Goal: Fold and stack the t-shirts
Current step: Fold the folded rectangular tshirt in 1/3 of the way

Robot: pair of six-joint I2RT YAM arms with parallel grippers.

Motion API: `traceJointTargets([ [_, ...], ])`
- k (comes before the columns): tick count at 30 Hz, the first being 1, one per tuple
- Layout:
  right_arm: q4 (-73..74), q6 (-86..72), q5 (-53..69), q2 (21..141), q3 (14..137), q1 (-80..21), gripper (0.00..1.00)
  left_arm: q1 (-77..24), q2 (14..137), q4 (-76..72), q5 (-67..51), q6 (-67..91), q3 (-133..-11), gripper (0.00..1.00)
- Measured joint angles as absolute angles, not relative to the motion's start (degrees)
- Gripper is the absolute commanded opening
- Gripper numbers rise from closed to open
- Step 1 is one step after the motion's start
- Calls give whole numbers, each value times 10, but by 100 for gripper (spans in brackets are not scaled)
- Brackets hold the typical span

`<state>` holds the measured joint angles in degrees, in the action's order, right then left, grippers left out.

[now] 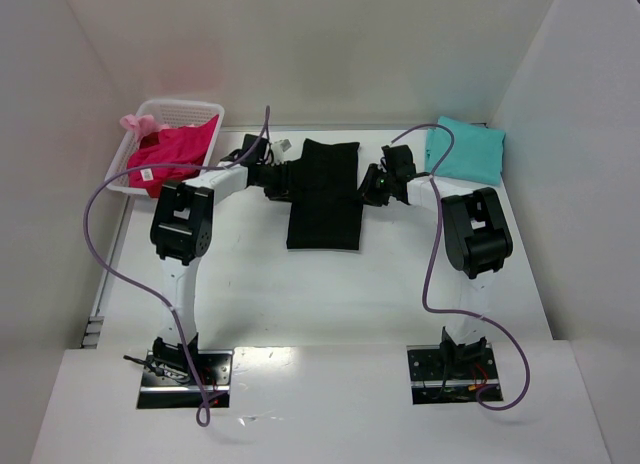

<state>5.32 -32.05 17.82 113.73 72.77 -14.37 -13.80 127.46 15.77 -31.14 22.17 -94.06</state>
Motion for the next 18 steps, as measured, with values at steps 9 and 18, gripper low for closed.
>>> traceJointTargets([
  [9, 53, -321, 178, 1137, 728, -144, 31, -138, 1284, 154, -302, 223, -941, 25],
  [18, 53, -321, 178, 1137, 728, -144, 31, -138, 1284, 131, -290, 229, -941, 0],
])
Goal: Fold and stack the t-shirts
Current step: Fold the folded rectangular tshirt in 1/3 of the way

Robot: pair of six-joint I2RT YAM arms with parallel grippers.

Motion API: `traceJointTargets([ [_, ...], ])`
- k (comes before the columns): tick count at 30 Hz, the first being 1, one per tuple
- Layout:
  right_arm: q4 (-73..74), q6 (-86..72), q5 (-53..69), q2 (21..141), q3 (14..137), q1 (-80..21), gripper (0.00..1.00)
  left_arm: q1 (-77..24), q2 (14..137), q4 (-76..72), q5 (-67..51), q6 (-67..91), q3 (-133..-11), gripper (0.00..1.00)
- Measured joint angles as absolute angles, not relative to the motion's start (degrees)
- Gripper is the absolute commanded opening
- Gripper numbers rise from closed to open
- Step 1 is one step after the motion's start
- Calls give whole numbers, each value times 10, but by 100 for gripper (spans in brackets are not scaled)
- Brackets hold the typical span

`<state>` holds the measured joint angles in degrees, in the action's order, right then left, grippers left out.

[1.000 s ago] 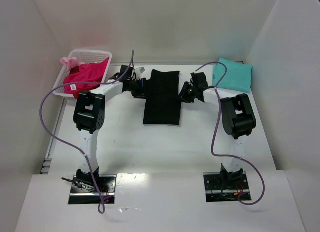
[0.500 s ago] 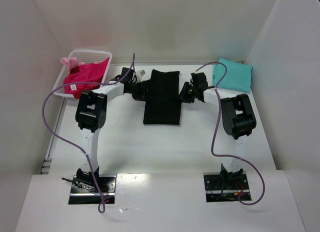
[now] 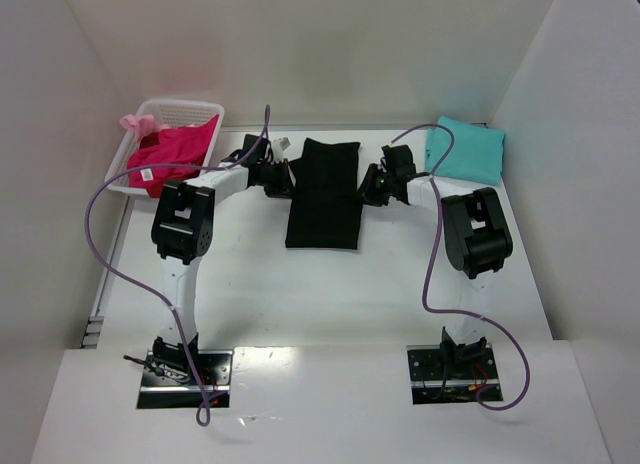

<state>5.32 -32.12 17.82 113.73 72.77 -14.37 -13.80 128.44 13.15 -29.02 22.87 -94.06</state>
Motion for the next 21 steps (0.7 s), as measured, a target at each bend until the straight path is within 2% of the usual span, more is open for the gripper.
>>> traceJointTargets([
  [8, 53, -321, 178, 1137, 728, -144, 31, -138, 1284, 117, -255, 237, -941, 0],
  [11, 53, -321, 178, 1137, 728, -144, 31, -138, 1284, 115, -252, 242, -941, 7],
  [13, 53, -321, 178, 1137, 728, -144, 31, -138, 1284, 116, -253, 242, -941, 18],
  [14, 53, -321, 178, 1137, 728, -144, 31, -138, 1284, 117, -254, 239, -941, 32],
  [17, 54, -321, 178, 1137, 728, -144, 31, -138, 1280, 130, -255, 232, -941, 52],
  [18, 55, -321, 177, 1136, 728, -144, 34, -138, 1276, 138, -254, 227, -940, 64],
  [21, 60, -320, 167, 1126, 727, -144, 38, -137, 1237, 152, -251, 216, -923, 74],
])
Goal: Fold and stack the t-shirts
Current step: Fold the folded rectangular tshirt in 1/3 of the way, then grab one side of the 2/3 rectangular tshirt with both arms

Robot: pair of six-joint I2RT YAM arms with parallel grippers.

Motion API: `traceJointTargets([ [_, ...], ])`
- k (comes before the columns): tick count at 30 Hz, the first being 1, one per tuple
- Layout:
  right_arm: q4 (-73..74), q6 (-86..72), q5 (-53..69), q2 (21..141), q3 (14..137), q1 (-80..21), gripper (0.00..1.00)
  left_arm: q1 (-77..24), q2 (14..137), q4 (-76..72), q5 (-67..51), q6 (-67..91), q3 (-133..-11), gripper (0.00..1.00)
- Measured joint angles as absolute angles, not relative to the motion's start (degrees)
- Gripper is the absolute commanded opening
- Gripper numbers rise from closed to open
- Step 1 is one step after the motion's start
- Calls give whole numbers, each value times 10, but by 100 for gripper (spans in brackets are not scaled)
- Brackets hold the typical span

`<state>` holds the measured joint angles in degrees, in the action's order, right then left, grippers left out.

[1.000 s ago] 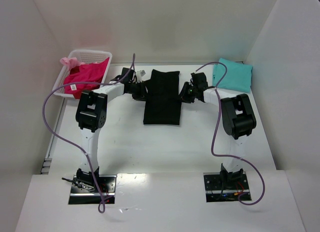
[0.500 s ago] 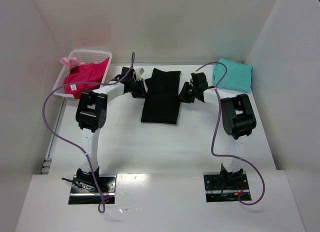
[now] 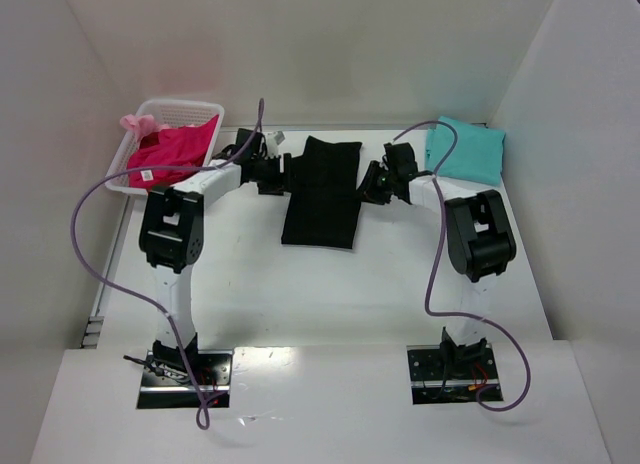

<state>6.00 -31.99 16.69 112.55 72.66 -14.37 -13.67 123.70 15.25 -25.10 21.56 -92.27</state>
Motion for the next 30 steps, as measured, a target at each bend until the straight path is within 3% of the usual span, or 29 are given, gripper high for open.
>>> traceJointTargets([
  [1, 63, -318, 162, 1120, 726, -144, 40, -136, 1218, 159, -250, 211, -914, 82],
  [3, 70, -314, 152, 1102, 723, -144, 46, -133, 1178, 170, -249, 207, -898, 84],
  [6, 76, -307, 138, 1057, 696, -144, 67, -129, 1117, 174, -248, 203, -864, 85],
  [7, 79, -305, 135, 1038, 684, -144, 83, -129, 1102, 175, -249, 199, -852, 85],
  [10, 82, -302, 130, 986, 643, -144, 95, -128, 1073, 180, -252, 196, -810, 85],
  [19, 86, -311, 140, 900, 517, -152, 97, -142, 1069, 210, -258, 199, -698, 84],
  [30, 63, -354, 137, 891, 474, -273, 85, -189, 1057, 197, -259, 213, -651, 78],
])
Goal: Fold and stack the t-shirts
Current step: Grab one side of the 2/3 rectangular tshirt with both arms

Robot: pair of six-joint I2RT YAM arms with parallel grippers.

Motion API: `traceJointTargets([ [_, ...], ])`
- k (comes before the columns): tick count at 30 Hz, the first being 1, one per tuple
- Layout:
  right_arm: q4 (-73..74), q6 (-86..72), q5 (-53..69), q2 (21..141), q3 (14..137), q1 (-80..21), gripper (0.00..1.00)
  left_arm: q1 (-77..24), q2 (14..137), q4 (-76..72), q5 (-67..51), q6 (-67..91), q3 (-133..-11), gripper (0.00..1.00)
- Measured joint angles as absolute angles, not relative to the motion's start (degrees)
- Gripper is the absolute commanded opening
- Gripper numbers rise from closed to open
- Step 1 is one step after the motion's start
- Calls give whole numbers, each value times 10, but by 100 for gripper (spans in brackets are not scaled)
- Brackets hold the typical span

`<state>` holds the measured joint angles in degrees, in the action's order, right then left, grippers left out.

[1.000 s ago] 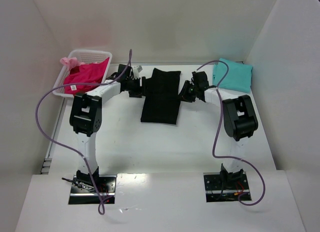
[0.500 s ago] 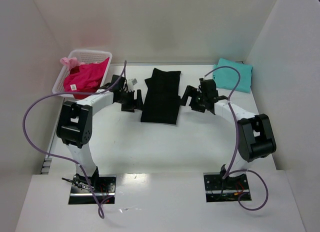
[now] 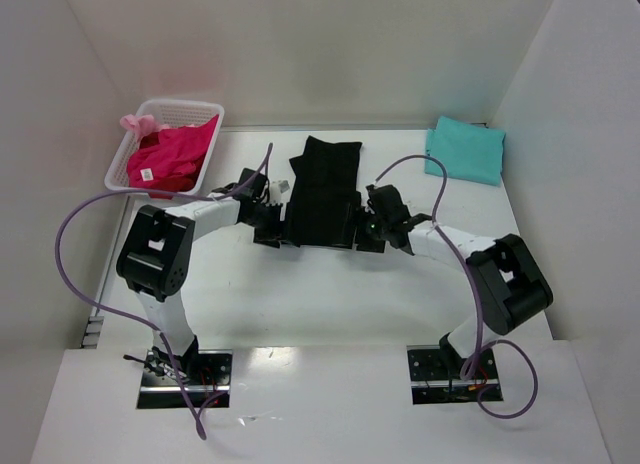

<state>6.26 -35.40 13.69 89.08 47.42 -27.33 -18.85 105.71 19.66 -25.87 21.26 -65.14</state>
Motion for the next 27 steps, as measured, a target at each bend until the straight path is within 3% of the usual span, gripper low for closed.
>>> traceJointTargets([
  [15, 40, -385, 90, 932, 474, -279, 64, -189, 1056, 169, -240, 218, -648, 78],
  [18, 32, -392, 90, 945, 474, -279, 56, -187, 1056, 165, -238, 221, -651, 81],
  [22, 21, -404, 89, 962, 475, -279, 38, -177, 1060, 162, -240, 226, -653, 82],
  [23, 19, -407, 90, 966, 475, -279, 30, -174, 1061, 162, -241, 226, -654, 82],
  [27, 13, -415, 88, 975, 477, -279, 16, -166, 1064, 162, -244, 227, -657, 82],
])
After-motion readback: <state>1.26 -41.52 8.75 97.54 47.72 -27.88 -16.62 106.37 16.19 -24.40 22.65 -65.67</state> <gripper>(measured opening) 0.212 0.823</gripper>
